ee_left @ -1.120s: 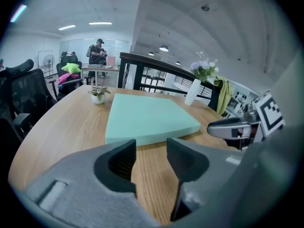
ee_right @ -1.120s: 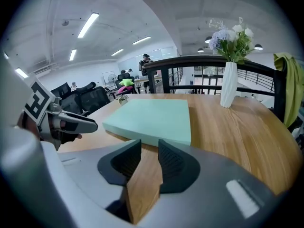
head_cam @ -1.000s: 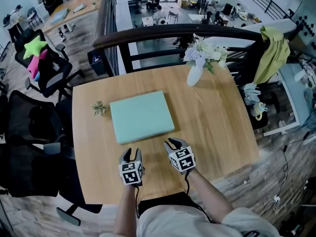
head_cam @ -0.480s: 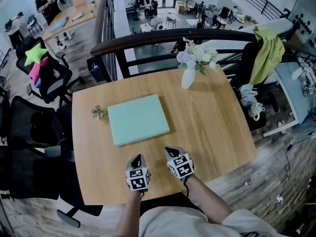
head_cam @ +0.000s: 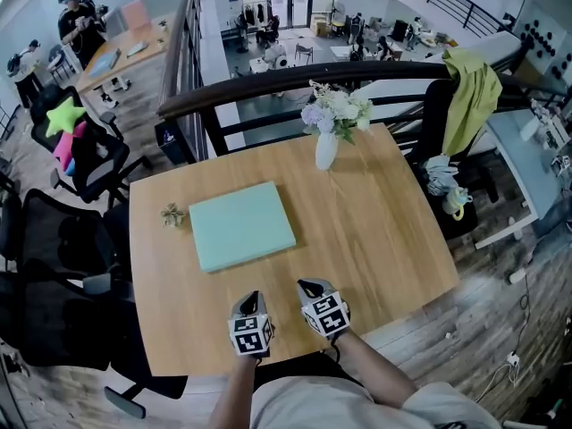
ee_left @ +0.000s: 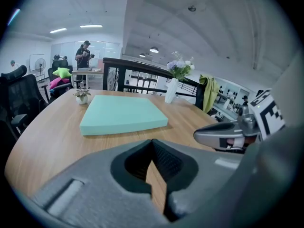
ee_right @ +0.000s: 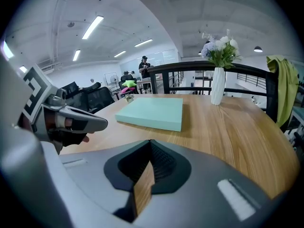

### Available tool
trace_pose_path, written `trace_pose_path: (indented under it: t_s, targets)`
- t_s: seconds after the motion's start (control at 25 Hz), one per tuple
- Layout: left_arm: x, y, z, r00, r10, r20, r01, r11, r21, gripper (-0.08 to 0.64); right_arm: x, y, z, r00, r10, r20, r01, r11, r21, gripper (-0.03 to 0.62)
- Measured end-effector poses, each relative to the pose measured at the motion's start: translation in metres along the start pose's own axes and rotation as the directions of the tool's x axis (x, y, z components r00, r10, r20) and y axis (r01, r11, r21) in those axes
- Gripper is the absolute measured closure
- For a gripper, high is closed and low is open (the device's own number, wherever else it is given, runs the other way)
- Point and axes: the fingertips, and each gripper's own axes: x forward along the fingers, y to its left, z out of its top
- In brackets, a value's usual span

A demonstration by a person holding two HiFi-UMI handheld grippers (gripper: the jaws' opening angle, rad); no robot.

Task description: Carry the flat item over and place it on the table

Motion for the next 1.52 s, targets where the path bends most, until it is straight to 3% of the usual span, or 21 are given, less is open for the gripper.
trace_pose_path:
  t_s: [0.32, 0.76, 1.04, 1.32, 1.52]
  targets:
    - [-0.021, -0.022, 0.017, 0.998, -0.009, 0.055, 0.009, 1.0, 0.002, 0.557, -0.035, 0.003, 0.016, 0.996, -0.041, 0.081, 0.046, 0.997, -0.058, 0.581]
    - [-0.047, -0.042, 0.083, 0.978, -0.034, 0.205, 0.019, 0.997, 0.078, 0.556, -0.068, -0.008, 0.081, 0.964, -0.087, 0.25, 0.107, 0.992, -0.068, 0.581]
    - [-0.07, -0.047, 0.138, 0.938, -0.042, 0.343, 0.019, 0.997, 0.07, 0.557, -0.093, -0.007, 0.13, 0.93, -0.093, 0.355, 0.138, 0.985, -0.103, 0.581]
    - [-0.101, -0.053, 0.187, 0.88, -0.047, 0.473, 0.011, 0.997, 0.079, 0.557, -0.121, -0.009, 0.171, 0.887, -0.086, 0.453, 0.156, 0.98, -0.12, 0.581]
    - [-0.125, -0.061, 0.216, 0.831, -0.091, 0.549, 0.049, 0.995, 0.092, 0.556, -0.157, -0.007, 0.205, 0.845, -0.09, 0.527, 0.182, 0.975, -0.125, 0.581]
